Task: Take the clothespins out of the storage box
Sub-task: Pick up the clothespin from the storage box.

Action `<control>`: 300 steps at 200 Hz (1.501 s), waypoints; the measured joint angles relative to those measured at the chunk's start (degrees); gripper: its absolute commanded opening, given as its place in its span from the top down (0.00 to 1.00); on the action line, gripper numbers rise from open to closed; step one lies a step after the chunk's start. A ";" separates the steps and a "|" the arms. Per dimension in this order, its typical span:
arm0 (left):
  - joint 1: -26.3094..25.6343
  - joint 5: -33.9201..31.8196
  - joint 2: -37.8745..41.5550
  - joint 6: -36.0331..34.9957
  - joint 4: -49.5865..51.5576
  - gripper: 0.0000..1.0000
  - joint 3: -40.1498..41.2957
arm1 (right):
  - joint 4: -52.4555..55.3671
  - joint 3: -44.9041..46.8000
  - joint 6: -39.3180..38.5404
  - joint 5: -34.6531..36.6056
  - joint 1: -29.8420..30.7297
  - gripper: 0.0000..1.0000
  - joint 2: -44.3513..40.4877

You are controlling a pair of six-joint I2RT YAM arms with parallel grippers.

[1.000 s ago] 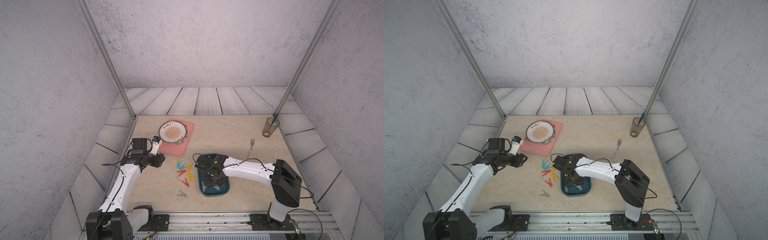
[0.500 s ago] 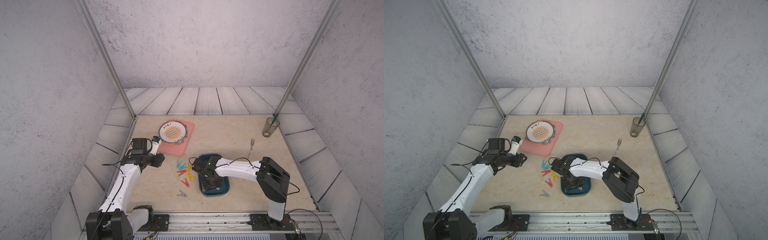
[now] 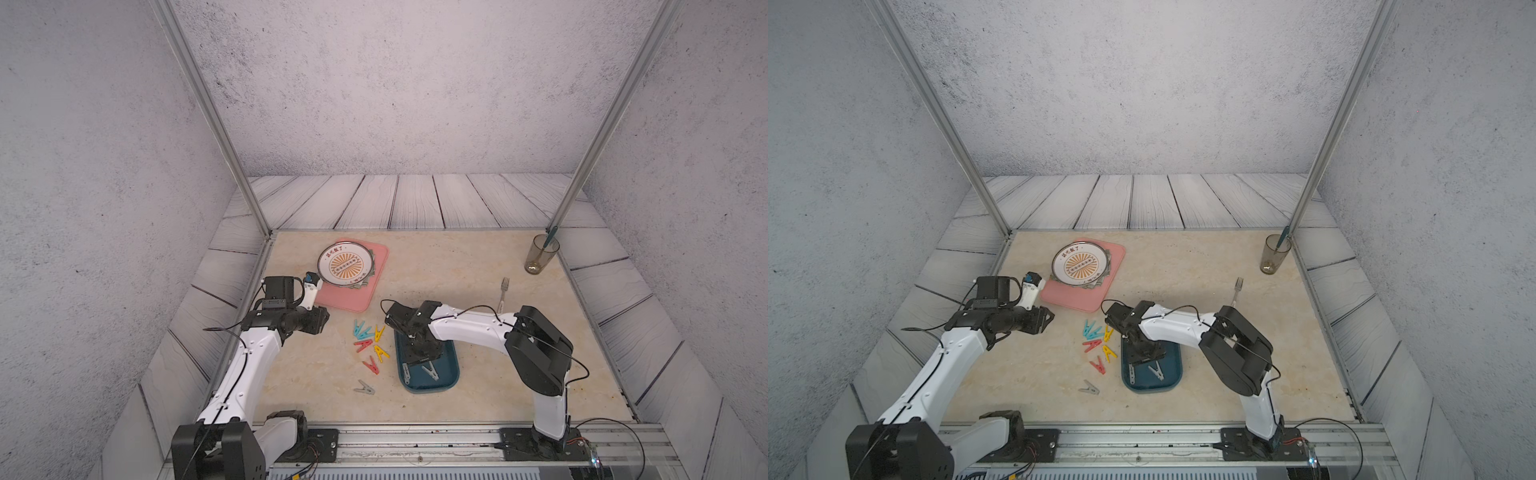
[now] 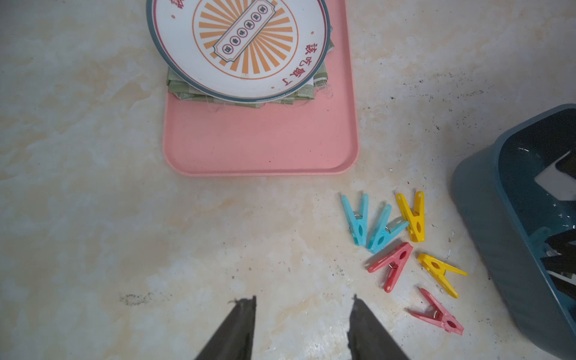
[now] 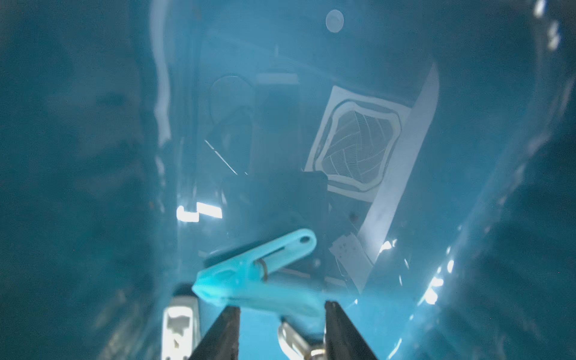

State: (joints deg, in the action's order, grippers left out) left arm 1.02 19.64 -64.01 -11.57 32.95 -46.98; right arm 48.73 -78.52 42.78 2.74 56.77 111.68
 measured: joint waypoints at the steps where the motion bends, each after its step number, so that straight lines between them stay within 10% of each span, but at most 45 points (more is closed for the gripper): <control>1: 0.00 0.00 0.00 0.00 0.00 0.46 0.00 | -0.07 -0.02 -0.02 -0.04 -0.02 0.52 0.02; 183: 0.00 -0.09 0.00 0.44 -0.02 0.46 0.00 | -0.85 -7.19 19.12 0.92 -1.92 0.42 5.66; 300: 0.00 0.13 0.00 0.68 0.02 0.46 0.00 | 0.42 -7.26 21.07 4.00 -1.81 0.84 5.66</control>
State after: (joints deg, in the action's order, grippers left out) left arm 1.02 19.77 -64.01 -10.90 32.97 -46.98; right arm 49.15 -85.78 63.86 6.74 54.96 117.34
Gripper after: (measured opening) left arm 0.538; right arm 0.199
